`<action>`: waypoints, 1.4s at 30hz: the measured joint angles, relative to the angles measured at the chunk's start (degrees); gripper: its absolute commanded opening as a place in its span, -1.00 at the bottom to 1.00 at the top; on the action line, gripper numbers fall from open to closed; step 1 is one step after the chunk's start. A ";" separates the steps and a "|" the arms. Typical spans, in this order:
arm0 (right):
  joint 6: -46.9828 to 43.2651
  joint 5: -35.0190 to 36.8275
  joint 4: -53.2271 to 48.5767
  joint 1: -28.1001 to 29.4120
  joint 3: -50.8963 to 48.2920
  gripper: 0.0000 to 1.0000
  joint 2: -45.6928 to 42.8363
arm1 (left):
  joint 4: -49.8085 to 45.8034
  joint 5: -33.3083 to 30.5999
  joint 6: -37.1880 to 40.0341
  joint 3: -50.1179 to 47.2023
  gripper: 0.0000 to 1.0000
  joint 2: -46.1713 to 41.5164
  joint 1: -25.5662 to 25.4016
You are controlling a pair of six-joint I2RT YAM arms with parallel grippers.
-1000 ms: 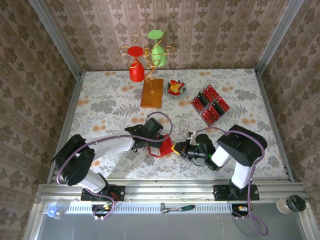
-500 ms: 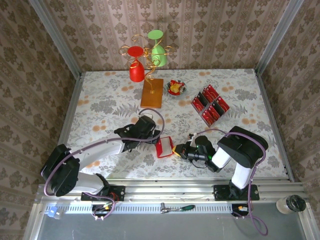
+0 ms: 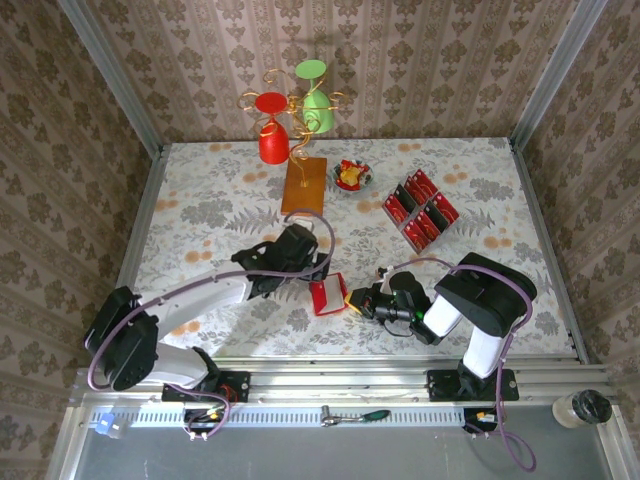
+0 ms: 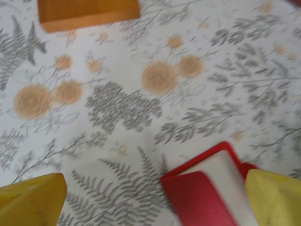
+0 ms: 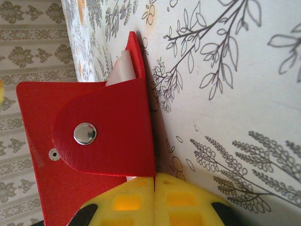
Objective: Put the credit cards into the card holder
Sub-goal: Open the card holder at the bottom-center of the table.
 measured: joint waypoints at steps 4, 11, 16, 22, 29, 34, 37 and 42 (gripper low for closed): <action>0.00 0.17 -0.07 0.04 -0.07 -1.00 -0.09 | -0.81 -0.02 0.35 3.41 0.99 3.56 -2.25; 0.02 1.64 -0.70 0.28 -0.39 -1.00 -0.90 | -8.72 -1.81 0.42 6.10 0.97 9.55 -5.29; 0.07 3.23 -1.51 0.61 -0.90 -1.00 -1.95 | -13.46 -4.57 0.35 6.88 0.92 10.97 -6.78; 0.46 6.45 -3.30 0.92 -2.47 -1.00 -4.72 | -13.77 -7.52 -0.52 3.06 0.86 7.52 -6.69; 0.35 10.67 -10.43 2.23 -3.28 -1.00 -10.73 | -11.67 -8.79 -1.77 -3.43 0.83 5.11 -5.03; -0.90 12.04 -17.92 2.45 -3.23 -0.41 -16.55 | -8.96 -9.20 -1.84 -5.86 0.82 6.40 -4.70; -2.78 12.74 -24.74 2.47 -2.80 -0.21 -22.95 | -7.63 -9.31 -1.84 -6.34 0.82 7.43 -4.70; -7.48 15.37 -42.51 2.25 0.02 -0.14 -39.98 | -5.73 -9.64 -1.84 -6.71 0.82 8.13 -4.70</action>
